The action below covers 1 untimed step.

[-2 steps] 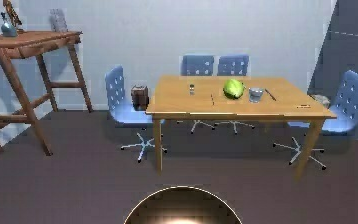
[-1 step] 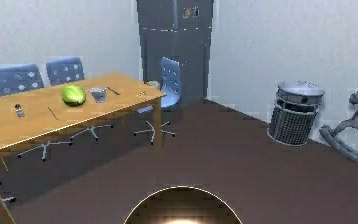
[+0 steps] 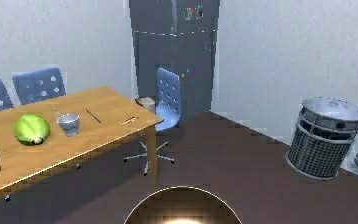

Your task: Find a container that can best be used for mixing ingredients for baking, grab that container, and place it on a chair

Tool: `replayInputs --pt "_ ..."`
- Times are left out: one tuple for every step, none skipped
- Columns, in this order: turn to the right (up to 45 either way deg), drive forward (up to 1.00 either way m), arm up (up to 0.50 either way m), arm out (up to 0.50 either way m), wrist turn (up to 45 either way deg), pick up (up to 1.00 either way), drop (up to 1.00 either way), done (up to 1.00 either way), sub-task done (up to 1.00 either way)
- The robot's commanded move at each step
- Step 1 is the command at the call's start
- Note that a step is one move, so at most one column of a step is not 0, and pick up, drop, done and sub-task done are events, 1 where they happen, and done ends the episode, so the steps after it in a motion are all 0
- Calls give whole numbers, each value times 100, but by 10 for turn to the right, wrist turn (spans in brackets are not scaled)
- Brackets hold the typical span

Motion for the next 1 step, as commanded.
replayInputs --pt "150 0 0 0 0 0 0 0 0"
